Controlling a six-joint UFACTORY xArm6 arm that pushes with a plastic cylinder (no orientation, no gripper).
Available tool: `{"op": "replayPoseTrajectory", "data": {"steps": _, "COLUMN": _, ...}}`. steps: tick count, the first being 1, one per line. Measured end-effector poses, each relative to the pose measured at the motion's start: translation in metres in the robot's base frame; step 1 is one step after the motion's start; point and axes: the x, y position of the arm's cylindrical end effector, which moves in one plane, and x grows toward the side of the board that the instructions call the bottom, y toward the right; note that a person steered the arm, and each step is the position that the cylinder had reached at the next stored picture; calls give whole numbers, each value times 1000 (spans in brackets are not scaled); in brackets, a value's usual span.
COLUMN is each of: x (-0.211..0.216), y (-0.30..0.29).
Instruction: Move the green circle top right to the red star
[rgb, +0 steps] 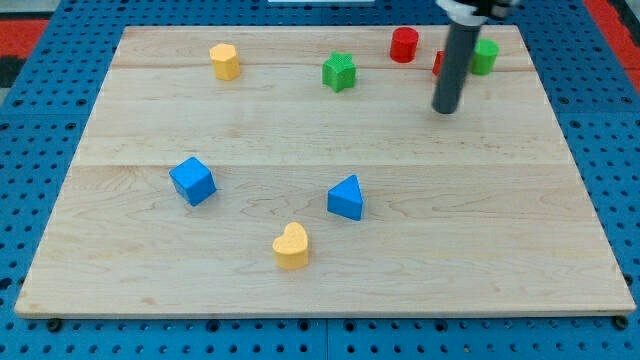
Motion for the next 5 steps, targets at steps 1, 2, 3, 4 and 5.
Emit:
{"op": "replayPoseTrajectory", "data": {"steps": 1, "x": -42, "y": 34}}
{"op": "replayPoseTrajectory", "data": {"steps": 2, "x": -98, "y": 36}}
{"op": "replayPoseTrajectory", "data": {"steps": 3, "x": -99, "y": 39}}
{"op": "replayPoseTrajectory", "data": {"steps": 4, "x": -86, "y": 67}}
{"op": "replayPoseTrajectory", "data": {"steps": 5, "x": -91, "y": 107}}
